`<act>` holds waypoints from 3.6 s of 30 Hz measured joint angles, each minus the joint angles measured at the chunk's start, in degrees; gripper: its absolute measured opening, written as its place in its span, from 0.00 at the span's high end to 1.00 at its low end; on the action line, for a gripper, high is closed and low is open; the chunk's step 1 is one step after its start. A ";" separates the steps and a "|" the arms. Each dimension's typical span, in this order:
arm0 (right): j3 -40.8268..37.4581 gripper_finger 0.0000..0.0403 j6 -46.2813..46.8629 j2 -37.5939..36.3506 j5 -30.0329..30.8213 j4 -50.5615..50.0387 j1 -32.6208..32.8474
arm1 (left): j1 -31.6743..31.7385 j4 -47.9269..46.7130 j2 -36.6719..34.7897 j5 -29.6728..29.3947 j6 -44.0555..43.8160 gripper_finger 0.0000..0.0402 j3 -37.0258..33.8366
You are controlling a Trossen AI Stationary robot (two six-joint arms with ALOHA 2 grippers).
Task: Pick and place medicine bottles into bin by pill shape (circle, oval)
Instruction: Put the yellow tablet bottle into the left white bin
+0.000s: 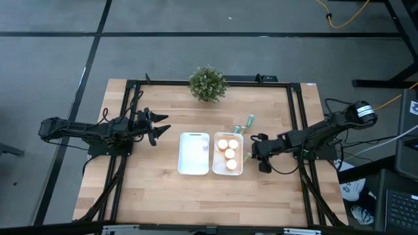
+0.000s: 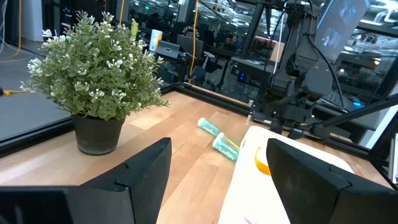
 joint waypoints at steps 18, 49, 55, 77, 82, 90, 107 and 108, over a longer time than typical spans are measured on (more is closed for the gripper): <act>-0.02 0.65 8.56 0.04 -0.60 -2.18 2.94 | 0.00 -0.01 0.01 0.01 0.00 0.36 -0.01; -0.28 0.35 -22.20 -9.90 7.42 1.28 -1.69 | 0.00 -0.01 0.01 -0.01 0.02 0.36 -0.01; -0.26 0.27 -24.87 -9.90 5.30 0.81 -2.75 | 0.00 -0.01 -0.01 0.01 0.00 0.36 0.00; -0.13 0.25 -25.41 2.80 -4.56 8.07 -4.60 | 0.00 0.00 0.01 -0.01 0.02 0.36 0.01; -0.13 0.34 -24.40 2.64 -4.52 8.21 -4.58 | 0.00 0.01 0.01 0.00 0.02 0.36 -0.01; -0.15 0.58 -22.22 2.64 -4.12 8.18 -4.58 | 0.00 -0.01 -0.01 -0.01 0.02 0.36 0.01; 3.38 0.70 -6.44 -3.95 -3.26 -8.21 -0.47 | 0.00 0.01 0.00 0.00 0.02 0.36 0.00; 5.17 0.70 -4.79 -4.48 -2.55 -12.00 0.35 | 0.00 0.01 0.01 0.01 0.01 0.36 0.01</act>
